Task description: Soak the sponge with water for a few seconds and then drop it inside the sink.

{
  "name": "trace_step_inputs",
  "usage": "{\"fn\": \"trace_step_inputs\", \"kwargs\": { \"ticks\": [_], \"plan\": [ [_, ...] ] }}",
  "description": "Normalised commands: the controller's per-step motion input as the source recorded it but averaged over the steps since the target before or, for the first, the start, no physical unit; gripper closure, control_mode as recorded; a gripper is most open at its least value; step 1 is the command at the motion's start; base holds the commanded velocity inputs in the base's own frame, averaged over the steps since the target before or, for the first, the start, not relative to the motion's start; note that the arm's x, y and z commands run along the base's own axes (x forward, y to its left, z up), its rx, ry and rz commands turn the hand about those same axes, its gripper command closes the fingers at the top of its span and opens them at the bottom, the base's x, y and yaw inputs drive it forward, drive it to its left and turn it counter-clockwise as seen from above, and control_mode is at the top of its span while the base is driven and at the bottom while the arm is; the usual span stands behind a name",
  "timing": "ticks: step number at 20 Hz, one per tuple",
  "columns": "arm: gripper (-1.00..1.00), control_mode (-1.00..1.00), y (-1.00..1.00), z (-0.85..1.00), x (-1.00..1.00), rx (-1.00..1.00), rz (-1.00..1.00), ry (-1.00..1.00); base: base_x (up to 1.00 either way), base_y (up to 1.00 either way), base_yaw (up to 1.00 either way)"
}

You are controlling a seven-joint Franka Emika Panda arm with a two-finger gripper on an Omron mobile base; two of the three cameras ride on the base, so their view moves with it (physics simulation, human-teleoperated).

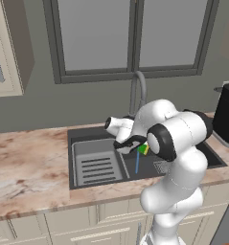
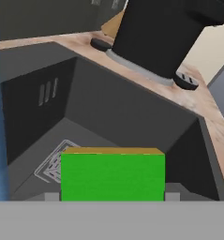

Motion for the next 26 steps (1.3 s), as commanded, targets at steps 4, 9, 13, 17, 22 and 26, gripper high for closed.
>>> {"fn": "trace_step_inputs", "kwargs": {
  "ticks": [4,9,13,17,22,26],
  "plan": [
    [1.0,-1.0,0.0,-0.01,0.19,-0.04,0.0,0.07,0.0,0.0,0.0],
    [1.0,-1.0,0.0,-0.15,0.2,-0.04,0.0,0.0,0.0,0.0,0.0],
    [1.0,-1.0,0.0,-0.16,0.23,-0.03,0.0,0.0,0.0,0.0,0.0],
    [1.0,-1.0,0.01,-0.13,0.23,-0.02,0.0,0.0,0.0,0.0,0.0],
    [1.0,-1.0,0.11,-0.03,0.25,-0.03,0.0,0.0,0.0,0.0,0.0],
    [1.0,-1.0,0.16,-0.04,0.18,-0.04,0.0,-0.05,0.0,0.0,0.0]
  ]
}}
